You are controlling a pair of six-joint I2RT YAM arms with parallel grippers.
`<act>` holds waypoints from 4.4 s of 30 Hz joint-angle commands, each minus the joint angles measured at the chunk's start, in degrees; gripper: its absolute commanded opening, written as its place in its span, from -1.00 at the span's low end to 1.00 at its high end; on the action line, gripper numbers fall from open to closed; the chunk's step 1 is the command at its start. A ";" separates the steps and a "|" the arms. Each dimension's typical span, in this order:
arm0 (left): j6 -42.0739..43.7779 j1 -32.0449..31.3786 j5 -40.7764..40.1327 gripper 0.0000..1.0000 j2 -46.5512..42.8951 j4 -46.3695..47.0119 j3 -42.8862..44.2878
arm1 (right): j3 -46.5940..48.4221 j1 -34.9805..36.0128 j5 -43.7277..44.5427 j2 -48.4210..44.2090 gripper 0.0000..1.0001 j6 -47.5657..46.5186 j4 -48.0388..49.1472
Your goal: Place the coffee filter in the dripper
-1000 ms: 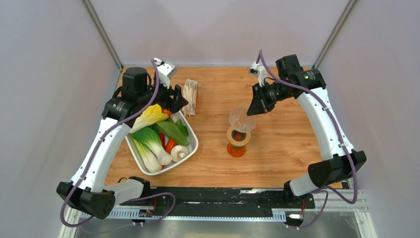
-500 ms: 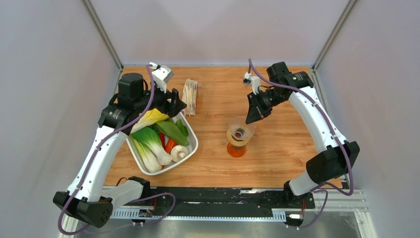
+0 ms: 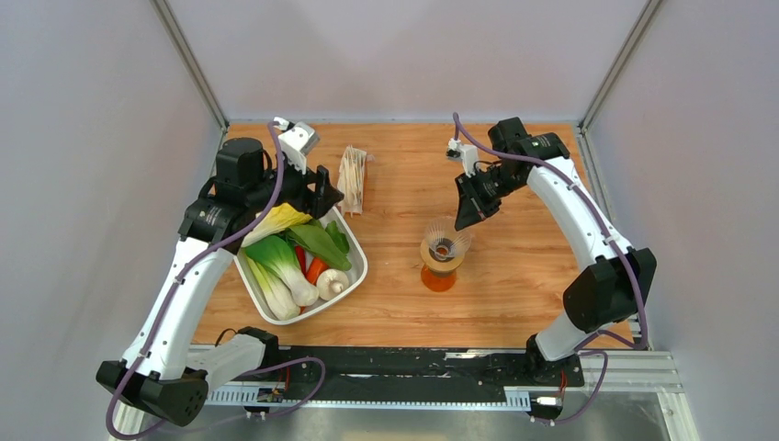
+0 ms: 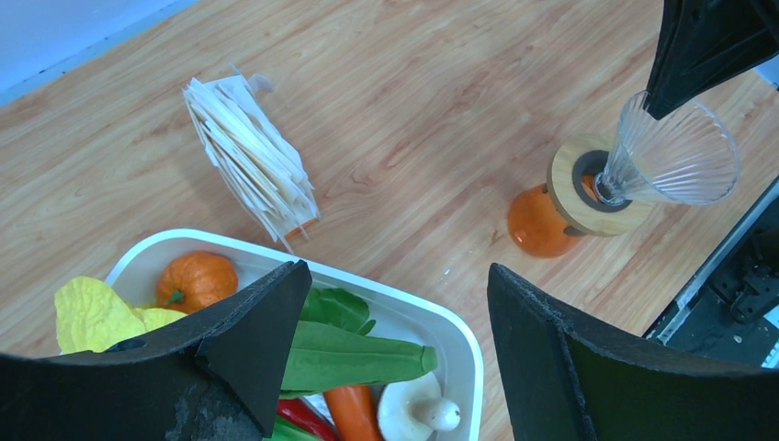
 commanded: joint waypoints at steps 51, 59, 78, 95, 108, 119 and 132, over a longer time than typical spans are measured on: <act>-17.53 -10.86 24.59 0.37 19.31 7.96 -0.13 | -10.94 -13.72 -24.18 -7.46 0.19 2.77 4.35; -21.21 -15.24 22.42 0.28 25.22 12.53 -0.12 | -14.27 -11.91 -20.66 -5.70 0.02 6.47 7.88; -24.66 -19.53 21.69 0.02 32.35 17.46 1.82 | -15.13 -11.79 -16.08 -4.77 -0.19 6.27 8.19; -26.38 -21.29 21.39 -0.10 32.69 19.55 1.59 | -15.11 -9.85 -12.19 -6.13 -0.42 4.08 8.44; -28.62 -21.62 20.93 -0.01 31.21 21.67 0.81 | -14.81 -8.31 -10.61 -7.48 -0.47 3.66 9.29; -29.86 -21.69 20.37 0.10 30.26 23.70 -0.79 | -15.69 -5.50 -8.06 -8.59 -0.63 5.40 11.98; -27.91 -21.62 18.04 0.06 29.22 21.50 -1.83 | -16.27 -2.20 -1.87 -9.22 -1.00 8.84 16.00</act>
